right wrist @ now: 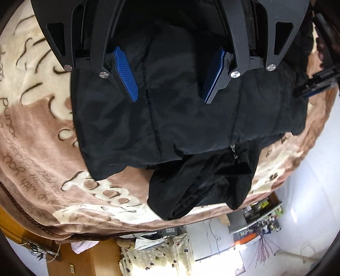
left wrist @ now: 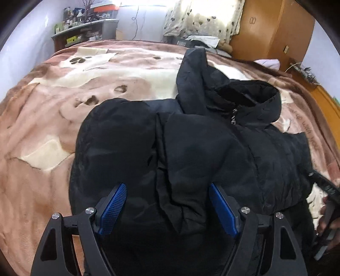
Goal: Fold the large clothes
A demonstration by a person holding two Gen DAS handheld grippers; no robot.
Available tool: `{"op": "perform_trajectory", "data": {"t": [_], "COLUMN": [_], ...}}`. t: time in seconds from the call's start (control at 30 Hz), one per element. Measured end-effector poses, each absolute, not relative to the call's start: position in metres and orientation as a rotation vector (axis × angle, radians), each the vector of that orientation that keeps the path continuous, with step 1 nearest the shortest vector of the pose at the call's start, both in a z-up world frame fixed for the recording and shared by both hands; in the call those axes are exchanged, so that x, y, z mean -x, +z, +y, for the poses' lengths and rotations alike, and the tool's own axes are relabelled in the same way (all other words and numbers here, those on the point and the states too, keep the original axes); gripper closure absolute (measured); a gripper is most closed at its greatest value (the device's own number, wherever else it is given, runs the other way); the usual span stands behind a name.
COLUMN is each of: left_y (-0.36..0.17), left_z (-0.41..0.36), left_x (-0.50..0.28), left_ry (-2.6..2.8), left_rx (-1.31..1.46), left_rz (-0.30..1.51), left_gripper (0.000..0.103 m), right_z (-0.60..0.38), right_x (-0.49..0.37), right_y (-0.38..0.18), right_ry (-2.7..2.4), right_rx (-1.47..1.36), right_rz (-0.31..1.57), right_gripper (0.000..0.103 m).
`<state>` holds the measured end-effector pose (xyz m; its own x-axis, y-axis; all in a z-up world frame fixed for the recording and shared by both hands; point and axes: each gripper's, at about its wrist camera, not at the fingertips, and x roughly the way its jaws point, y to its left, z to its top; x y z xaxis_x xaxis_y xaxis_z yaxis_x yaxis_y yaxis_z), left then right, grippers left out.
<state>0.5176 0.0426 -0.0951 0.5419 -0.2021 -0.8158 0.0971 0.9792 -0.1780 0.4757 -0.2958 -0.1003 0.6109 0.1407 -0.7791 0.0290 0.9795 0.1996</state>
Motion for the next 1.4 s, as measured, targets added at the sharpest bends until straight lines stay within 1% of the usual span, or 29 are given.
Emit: {"op": "perform_trajectory", "data": {"t": [0.07,0.1,0.17,0.23,0.33,0.43,0.53,0.63,0.73,0.8,0.83,0.9,1.03,1.13,1.2,1.27,1.33,1.4], "left_y": [-0.096,-0.097,-0.099,-0.097,-0.093,-0.090,-0.085,-0.079,-0.085,-0.098,-0.105,-0.113,-0.116,-0.114,-0.103,-0.092,-0.078,-0.071], "left_z": [0.043,0.042,0.039,0.034,0.029,0.032,0.033,0.032,0.035,0.038,0.037,0.033,0.034,0.039,0.051,0.063,0.079,0.096], "left_x": [-0.519,-0.520,-0.523,-0.524,-0.521,-0.523,-0.521,-0.517,-0.519,-0.523,-0.524,-0.524,-0.525,-0.524,-0.513,-0.495,-0.467,-0.437], "left_ry": [-0.201,-0.209,-0.233,-0.236,-0.231,-0.214,-0.209,-0.173,-0.167,-0.150,-0.146,-0.136,-0.132,-0.148,-0.157,-0.168,-0.158,-0.182], "left_rx": [0.135,0.146,0.155,0.141,0.111,0.111,0.086,0.036,0.033,0.045,0.029,-0.004,0.014,0.022,0.072,0.093,0.079,0.089], "left_rz": [0.978,0.981,0.998,1.006,0.986,0.989,0.973,0.934,0.943,0.971,0.979,0.980,0.988,1.008,1.011,0.998,0.963,0.975], "left_gripper": [0.023,0.026,0.048,0.059,0.061,0.080,0.089,0.092,0.092,0.092,0.090,0.090,0.089,0.085,0.076,0.051,0.037,0.036], "right_z": [-0.294,-0.293,-0.292,-0.294,-0.295,-0.295,-0.307,-0.319,-0.326,-0.328,-0.329,-0.328,-0.320,-0.332,-0.342,-0.353,-0.361,-0.369], "right_x": [-0.478,-0.478,-0.476,-0.473,-0.470,-0.466,-0.465,-0.465,-0.468,-0.470,-0.471,-0.475,-0.477,-0.478,-0.468,-0.442,-0.415,-0.381], "right_y": [-0.109,-0.109,-0.105,-0.099,-0.089,-0.075,-0.073,-0.081,-0.101,-0.111,-0.115,-0.122,-0.130,-0.132,-0.121,-0.100,-0.086,-0.073], "right_ry": [0.037,0.033,0.028,0.025,0.019,-0.033,-0.085,-0.109,-0.116,-0.098,-0.096,-0.090,-0.079,-0.068,-0.069,-0.052,-0.026,-0.010], "right_rx": [-0.187,-0.183,-0.173,-0.182,-0.168,-0.082,-0.083,-0.086,-0.097,-0.109,-0.119,-0.127,-0.033,-0.120,-0.188,-0.239,-0.252,-0.253], "right_rz": [0.931,0.931,0.924,0.906,0.901,0.866,0.870,0.889,0.940,0.947,0.946,0.958,0.945,0.991,0.983,0.927,0.896,0.882], "right_gripper": [0.040,0.040,0.040,0.040,0.039,0.039,0.038,0.036,0.034,0.029,0.028,0.028,0.026,0.025,0.025,0.025,0.025,0.025]}}
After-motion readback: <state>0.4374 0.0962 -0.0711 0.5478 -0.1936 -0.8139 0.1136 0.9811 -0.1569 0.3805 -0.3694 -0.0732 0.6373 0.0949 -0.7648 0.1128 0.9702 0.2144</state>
